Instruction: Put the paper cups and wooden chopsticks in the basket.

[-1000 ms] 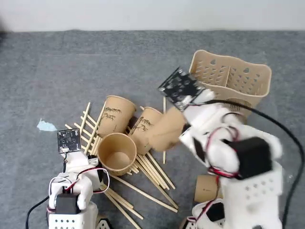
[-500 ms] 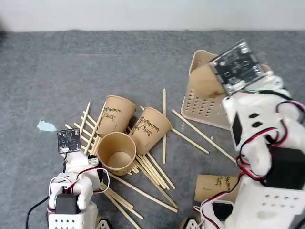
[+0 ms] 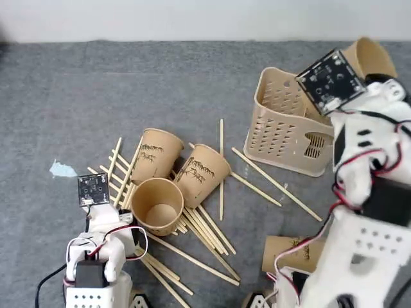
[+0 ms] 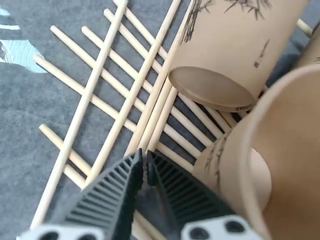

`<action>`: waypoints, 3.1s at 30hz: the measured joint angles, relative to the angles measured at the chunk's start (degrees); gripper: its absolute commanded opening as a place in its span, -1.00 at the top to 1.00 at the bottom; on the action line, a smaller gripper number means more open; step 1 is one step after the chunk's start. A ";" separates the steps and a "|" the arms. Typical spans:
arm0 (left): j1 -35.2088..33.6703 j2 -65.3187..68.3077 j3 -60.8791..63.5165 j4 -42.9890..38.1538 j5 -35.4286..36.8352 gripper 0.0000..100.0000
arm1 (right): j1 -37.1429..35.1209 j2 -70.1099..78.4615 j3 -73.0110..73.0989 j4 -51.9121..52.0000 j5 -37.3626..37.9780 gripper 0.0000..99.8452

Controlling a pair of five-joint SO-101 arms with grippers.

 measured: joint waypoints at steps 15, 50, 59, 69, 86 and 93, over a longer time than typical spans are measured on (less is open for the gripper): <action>0.00 0.00 0.00 0.00 0.00 0.97 | 0.97 0.53 14.24 -16.70 15.47 0.98; 0.00 0.00 0.00 0.00 0.00 0.97 | -5.45 -15.74 23.82 1.49 4.48 0.63; 0.00 0.00 0.00 0.00 0.00 0.97 | -6.33 -20.66 23.82 13.10 -4.04 0.63; 0.00 0.00 0.00 0.00 0.00 0.97 | -6.42 -20.92 23.82 26.73 -11.78 0.63; 0.00 0.00 0.00 0.00 0.00 0.97 | -6.42 -20.92 23.82 40.00 -23.38 0.62; 0.00 0.00 0.00 0.00 0.00 0.97 | 2.02 -20.92 23.82 40.00 -27.34 0.62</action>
